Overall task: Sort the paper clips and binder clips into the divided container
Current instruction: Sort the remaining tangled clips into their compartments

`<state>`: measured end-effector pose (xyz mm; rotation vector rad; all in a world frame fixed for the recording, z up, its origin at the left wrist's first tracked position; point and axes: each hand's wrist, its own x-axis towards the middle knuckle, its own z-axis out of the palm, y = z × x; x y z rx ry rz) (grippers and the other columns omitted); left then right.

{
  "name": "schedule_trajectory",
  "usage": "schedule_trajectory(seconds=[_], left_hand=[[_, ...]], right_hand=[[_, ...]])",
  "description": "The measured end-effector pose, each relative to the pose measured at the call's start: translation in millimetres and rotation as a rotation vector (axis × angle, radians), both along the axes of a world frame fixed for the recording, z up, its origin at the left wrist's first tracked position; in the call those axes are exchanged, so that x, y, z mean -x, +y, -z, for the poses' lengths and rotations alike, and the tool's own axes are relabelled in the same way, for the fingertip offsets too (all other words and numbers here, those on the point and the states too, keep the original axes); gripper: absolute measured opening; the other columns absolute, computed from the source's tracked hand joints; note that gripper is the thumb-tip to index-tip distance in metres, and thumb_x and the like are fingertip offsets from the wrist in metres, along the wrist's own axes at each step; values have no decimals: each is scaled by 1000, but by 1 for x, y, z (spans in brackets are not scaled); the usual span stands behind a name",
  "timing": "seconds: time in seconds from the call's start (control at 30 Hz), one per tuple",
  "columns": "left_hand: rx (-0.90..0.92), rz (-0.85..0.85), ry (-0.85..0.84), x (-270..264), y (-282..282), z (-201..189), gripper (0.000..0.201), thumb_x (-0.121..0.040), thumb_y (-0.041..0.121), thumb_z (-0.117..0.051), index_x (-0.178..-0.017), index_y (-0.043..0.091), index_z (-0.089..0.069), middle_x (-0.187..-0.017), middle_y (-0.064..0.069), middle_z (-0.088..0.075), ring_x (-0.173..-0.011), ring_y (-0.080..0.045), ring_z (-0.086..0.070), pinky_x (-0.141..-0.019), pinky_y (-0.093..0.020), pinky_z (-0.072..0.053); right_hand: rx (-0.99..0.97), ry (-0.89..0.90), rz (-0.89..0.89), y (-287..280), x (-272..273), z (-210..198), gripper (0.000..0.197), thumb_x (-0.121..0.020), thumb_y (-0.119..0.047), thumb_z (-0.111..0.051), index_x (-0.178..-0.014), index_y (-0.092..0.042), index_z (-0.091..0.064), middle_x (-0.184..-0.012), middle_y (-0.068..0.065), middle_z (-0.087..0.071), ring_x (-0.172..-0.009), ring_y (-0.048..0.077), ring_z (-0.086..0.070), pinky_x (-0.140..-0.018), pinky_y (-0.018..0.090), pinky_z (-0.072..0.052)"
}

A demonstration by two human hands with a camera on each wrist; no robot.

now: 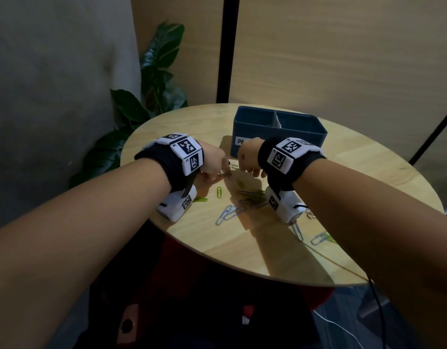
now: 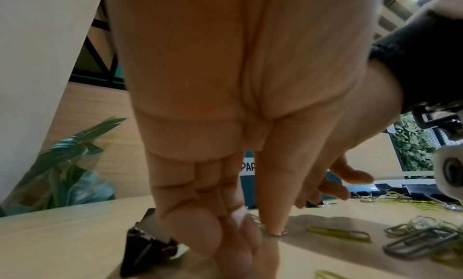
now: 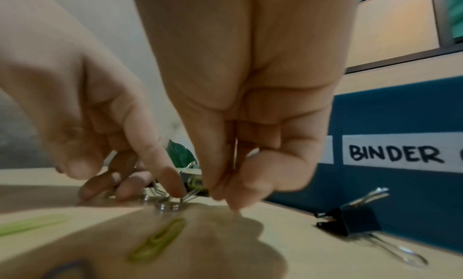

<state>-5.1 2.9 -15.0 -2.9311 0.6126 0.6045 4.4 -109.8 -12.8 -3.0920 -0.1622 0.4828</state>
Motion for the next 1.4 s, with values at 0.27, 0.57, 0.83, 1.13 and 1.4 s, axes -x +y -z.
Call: schedule_trajectory(seconds=[0.27, 0.57, 0.83, 1.13, 1.4], left_hand=[[-20, -42, -97, -2, 9, -2, 42, -92, -2, -44, -129, 13, -58, -126, -13, -58, -88, -22, -48, -50, -18, -37], [39, -189, -30, 17, 30, -10, 43, -86, -1, -61, -127, 10, -52, -127, -12, -53, -105, -25, -54, -56, -18, -43], [68, -196, 82, 38, 25, 1, 16, -84, 0, -63, -95, 11, -61, -58, 3, -60, -46, -5, -56, -38, -9, -44], [97, -67, -68, 43, -15, 2, 44, -88, 3, -61, -131, 10, -55, -131, -8, -57, -101, -22, -57, -53, -18, -42], [308, -133, 132, 39, -14, 11, 21, -86, -1, -58, -104, 6, -65, -96, -10, -62, -85, -24, -61, -79, -36, -57]], right_hand=[[40, 8, -57, 1, 12, -4, 38, -90, -11, -54, -128, -6, -56, -94, 5, -62, -70, 14, -56, -65, 24, -49], [-31, 219, -14, -9, 36, -7, 33, -93, -1, -47, -122, 0, -60, -89, 5, -58, -68, 13, -54, -56, 19, -43], [18, 103, 74, -43, 55, -3, 33, -89, -7, -56, -121, 0, -61, -74, 5, -60, -54, 11, -52, -46, 22, -48], [-240, 199, 175, -60, 63, -18, 31, -86, 11, -33, -75, 0, -60, -64, 11, -58, -46, 21, -59, -44, 24, -50], [-113, 569, 71, -64, 82, -7, 50, -81, 24, -23, -100, 2, -64, -52, 3, -70, -46, 14, -67, -47, 20, -56]])
